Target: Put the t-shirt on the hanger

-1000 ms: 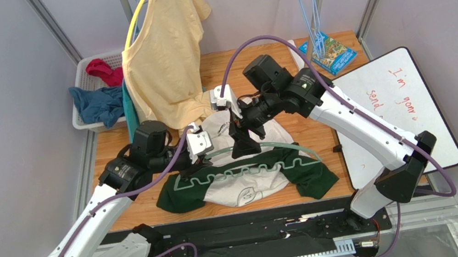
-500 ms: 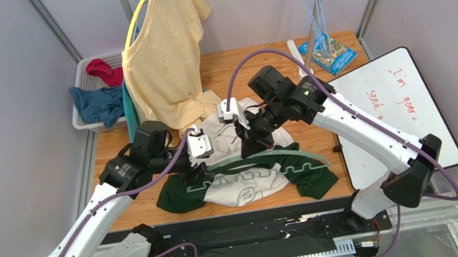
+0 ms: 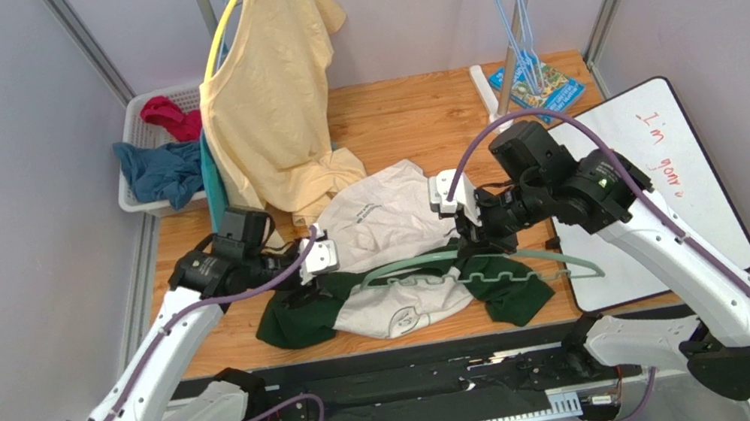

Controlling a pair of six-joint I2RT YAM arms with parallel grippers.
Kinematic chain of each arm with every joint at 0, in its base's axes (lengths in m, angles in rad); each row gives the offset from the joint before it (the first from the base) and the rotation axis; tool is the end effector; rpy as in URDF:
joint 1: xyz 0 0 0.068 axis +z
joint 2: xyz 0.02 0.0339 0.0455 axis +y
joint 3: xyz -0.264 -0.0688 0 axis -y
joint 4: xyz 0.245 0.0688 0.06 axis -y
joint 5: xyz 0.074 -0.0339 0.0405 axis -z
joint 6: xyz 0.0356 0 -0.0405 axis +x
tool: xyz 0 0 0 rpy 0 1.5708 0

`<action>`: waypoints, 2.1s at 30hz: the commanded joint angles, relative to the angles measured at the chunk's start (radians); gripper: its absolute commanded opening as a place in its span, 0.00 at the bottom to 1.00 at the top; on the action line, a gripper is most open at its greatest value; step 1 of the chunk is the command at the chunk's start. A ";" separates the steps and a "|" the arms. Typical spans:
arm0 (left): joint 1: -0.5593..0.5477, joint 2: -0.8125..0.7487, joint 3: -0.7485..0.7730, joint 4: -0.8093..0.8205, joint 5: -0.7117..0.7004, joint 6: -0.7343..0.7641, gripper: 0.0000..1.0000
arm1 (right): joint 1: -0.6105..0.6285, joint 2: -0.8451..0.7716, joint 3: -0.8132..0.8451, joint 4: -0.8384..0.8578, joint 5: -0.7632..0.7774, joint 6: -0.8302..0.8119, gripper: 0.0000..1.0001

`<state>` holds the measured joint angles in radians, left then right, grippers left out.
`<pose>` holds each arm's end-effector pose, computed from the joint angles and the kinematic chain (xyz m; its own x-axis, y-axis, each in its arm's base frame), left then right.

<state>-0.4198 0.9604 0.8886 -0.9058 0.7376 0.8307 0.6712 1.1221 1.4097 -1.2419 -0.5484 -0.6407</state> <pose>0.1486 -0.0926 0.2889 -0.0344 0.6138 -0.7887 0.9940 0.1029 0.0367 0.1323 0.1288 0.3932 -0.0539 -0.6942 -0.7178 -0.9966 0.0821 -0.0046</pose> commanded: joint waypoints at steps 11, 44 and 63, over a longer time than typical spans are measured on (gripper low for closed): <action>-0.151 0.215 -0.096 0.234 -0.167 0.317 0.55 | 0.002 0.016 -0.043 0.041 0.054 -0.037 0.00; -0.120 0.207 -0.048 0.125 -0.134 0.344 0.56 | 0.002 0.123 -0.032 0.174 0.107 -0.131 0.00; -0.169 0.161 -0.244 0.498 -0.273 0.277 0.36 | 0.002 0.105 -0.023 0.116 0.094 -0.129 0.00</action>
<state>-0.5831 1.1156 0.6353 -0.4835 0.4625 1.1126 0.6712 1.2549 1.3579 -1.1252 -0.4370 -0.7506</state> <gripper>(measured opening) 0.396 0.014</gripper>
